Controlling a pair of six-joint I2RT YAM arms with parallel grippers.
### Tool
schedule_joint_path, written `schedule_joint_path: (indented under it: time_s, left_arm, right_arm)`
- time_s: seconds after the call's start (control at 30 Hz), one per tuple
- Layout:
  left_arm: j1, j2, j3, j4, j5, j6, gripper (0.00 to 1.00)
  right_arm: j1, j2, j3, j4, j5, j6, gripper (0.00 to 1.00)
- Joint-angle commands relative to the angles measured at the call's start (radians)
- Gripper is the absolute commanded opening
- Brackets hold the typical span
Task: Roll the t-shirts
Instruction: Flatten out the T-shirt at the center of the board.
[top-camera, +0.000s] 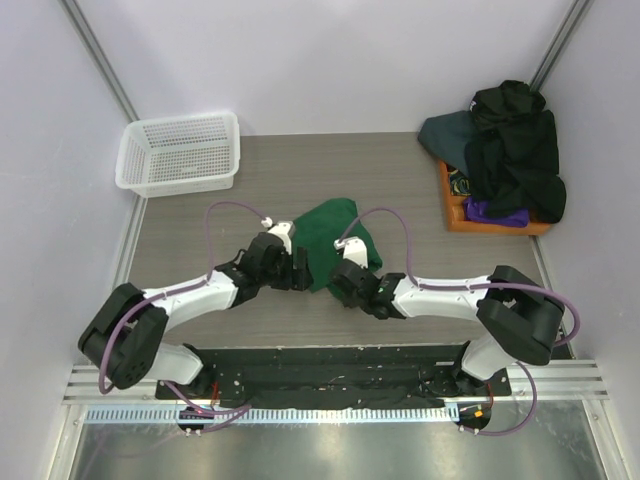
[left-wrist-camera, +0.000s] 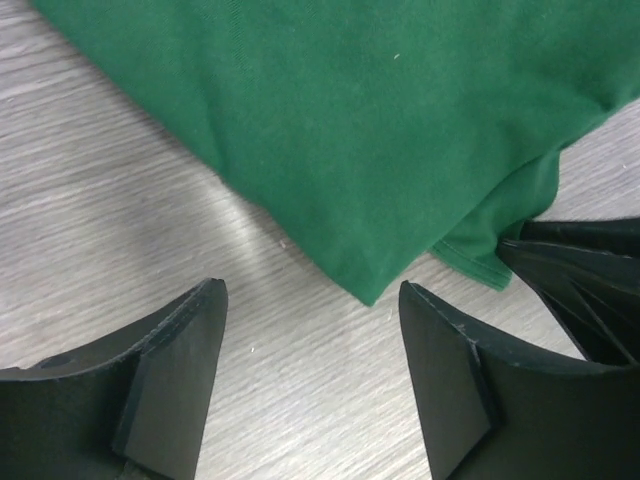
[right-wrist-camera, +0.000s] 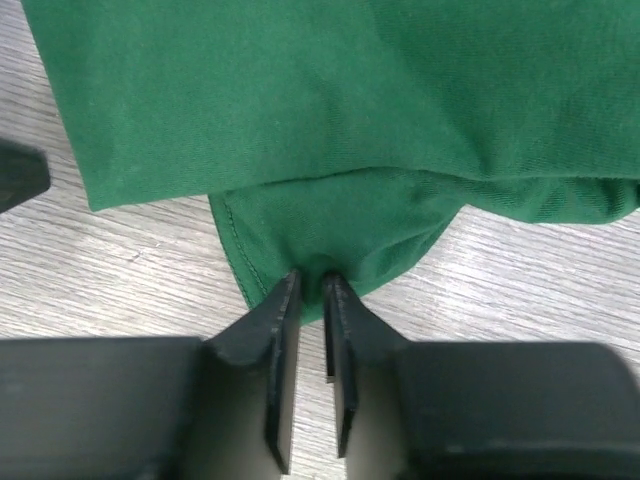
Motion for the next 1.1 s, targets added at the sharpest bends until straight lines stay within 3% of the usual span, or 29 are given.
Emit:
schedule_joint_path:
  time_s: [0.0, 0.03, 0.07, 0.13, 0.2, 0.23, 0.33, 0.47, 0.57, 0.67, 0.77, 0.8, 0.87, 0.93, 0.97, 1.0, 1.03, 1.07]
  left_arm:
    - [-0.015, 0.054, 0.070, 0.020, -0.016, 0.003, 0.70]
    - [-0.018, 0.065, 0.078, 0.018, -0.014, 0.003, 0.62]
    - [-0.020, 0.091, 0.087, 0.016, -0.010, 0.005, 0.56]
    - [-0.021, 0.114, 0.114, 0.007, -0.002, 0.007, 0.41]
    - [-0.023, 0.152, 0.130, -0.003, 0.001, 0.008, 0.36]
    - [-0.023, 0.161, 0.147, -0.008, 0.000, 0.008, 0.34]
    - [-0.023, 0.183, 0.157, -0.017, -0.006, 0.005, 0.33]
    - [-0.024, 0.191, 0.162, -0.019, -0.013, 0.002, 0.36]
    - [-0.027, 0.203, 0.168, -0.025, -0.028, 0.003, 0.40]
    - [-0.030, 0.209, 0.180, -0.071, -0.068, 0.006, 0.52]
    - [-0.030, 0.209, 0.181, -0.076, -0.074, 0.007, 0.56]
    - [-0.032, 0.212, 0.184, -0.076, -0.074, 0.008, 0.56]
    - [-0.032, 0.233, 0.190, -0.083, -0.075, 0.005, 0.47]
    - [-0.034, 0.260, 0.214, -0.095, -0.072, -0.003, 0.31]
    - [-0.034, 0.283, 0.223, -0.109, -0.065, -0.003, 0.23]
    - [-0.034, 0.295, 0.234, -0.120, -0.063, -0.003, 0.07]
    - [-0.034, 0.301, 0.249, -0.129, -0.063, -0.001, 0.00]
    - [-0.034, 0.303, 0.253, -0.148, -0.072, -0.001, 0.00]
  right_arm:
    - [0.009, -0.036, -0.028, 0.045, 0.016, 0.009, 0.18]
    - [0.011, -0.038, -0.035, 0.048, 0.018, 0.012, 0.05]
    - [0.011, -0.041, -0.041, 0.050, 0.019, 0.021, 0.01]
    - [0.011, -0.061, -0.058, 0.050, 0.019, 0.026, 0.01]
    - [0.011, -0.091, -0.076, 0.050, 0.018, 0.029, 0.04]
    - [0.011, -0.104, -0.082, 0.047, 0.018, 0.034, 0.14]
    - [0.011, -0.146, -0.104, 0.051, 0.019, 0.046, 0.67]
    - [0.011, -0.122, -0.096, 0.073, 0.004, 0.043, 0.72]
    - [0.011, -0.043, -0.055, 0.039, 0.022, 0.049, 0.69]
    - [0.011, 0.023, -0.036, 0.040, 0.032, 0.055, 0.58]
    - [0.012, 0.045, -0.022, 0.025, 0.033, 0.060, 0.42]
    - [0.012, 0.036, -0.025, 0.024, 0.032, 0.060, 0.27]
    - [0.017, 0.007, -0.041, 0.022, 0.038, 0.058, 0.13]
    - [0.020, -0.047, -0.051, 0.025, 0.036, 0.054, 0.02]
    - [0.025, -0.067, -0.059, 0.025, 0.038, 0.049, 0.01]
    - [0.025, -0.100, -0.062, 0.019, 0.038, 0.050, 0.01]
    - [0.025, -0.117, -0.064, 0.005, 0.038, 0.050, 0.01]
    - [0.023, -0.131, -0.067, -0.004, 0.047, 0.053, 0.01]
